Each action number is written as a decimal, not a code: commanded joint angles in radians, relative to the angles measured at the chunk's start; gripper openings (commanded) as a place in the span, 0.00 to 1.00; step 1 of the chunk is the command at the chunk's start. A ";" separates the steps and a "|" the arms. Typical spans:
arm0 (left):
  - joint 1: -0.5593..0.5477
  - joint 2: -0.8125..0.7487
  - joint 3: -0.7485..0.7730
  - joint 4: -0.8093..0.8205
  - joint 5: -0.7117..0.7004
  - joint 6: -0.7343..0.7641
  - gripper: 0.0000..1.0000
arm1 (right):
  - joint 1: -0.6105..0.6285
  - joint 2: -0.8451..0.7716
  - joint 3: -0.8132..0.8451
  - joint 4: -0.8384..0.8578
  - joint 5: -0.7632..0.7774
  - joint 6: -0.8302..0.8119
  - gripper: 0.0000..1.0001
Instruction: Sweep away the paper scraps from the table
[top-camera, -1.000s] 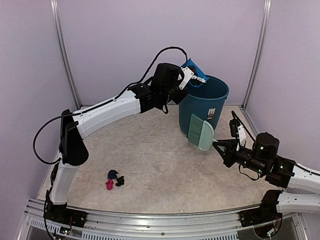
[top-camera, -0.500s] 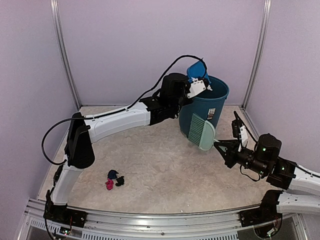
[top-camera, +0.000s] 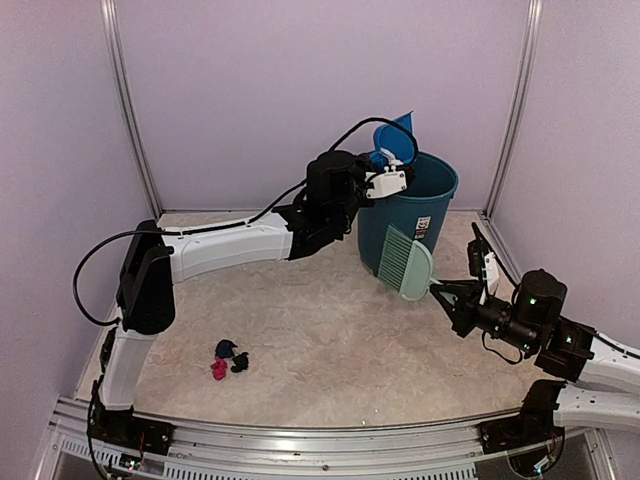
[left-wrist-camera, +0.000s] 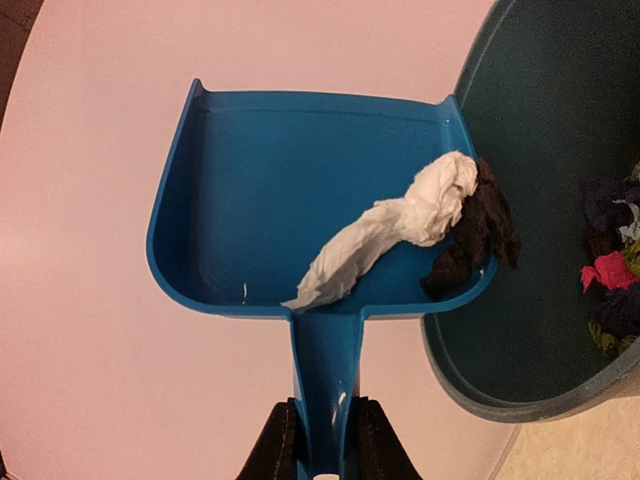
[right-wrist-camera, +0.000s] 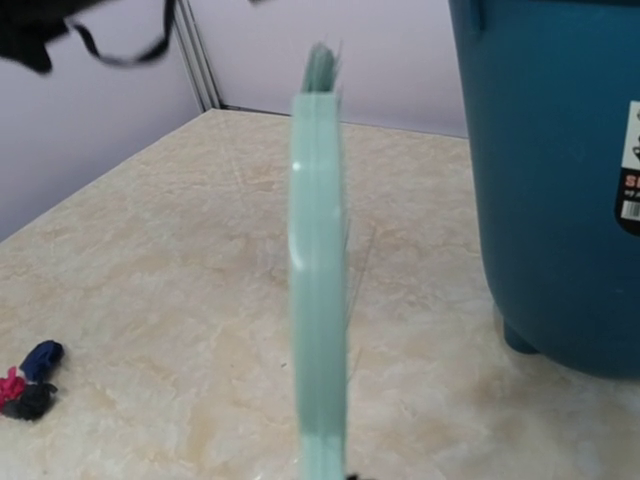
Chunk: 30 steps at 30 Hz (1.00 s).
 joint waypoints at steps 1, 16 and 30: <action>-0.004 -0.053 -0.004 0.180 0.024 0.164 0.00 | 0.008 -0.014 -0.007 0.032 -0.004 0.009 0.00; 0.020 -0.034 0.001 0.331 0.056 0.378 0.00 | 0.008 -0.028 -0.007 0.031 -0.005 0.018 0.00; -0.083 -0.389 -0.277 0.101 -0.136 -0.329 0.00 | 0.008 0.002 0.079 0.063 -0.094 -0.036 0.00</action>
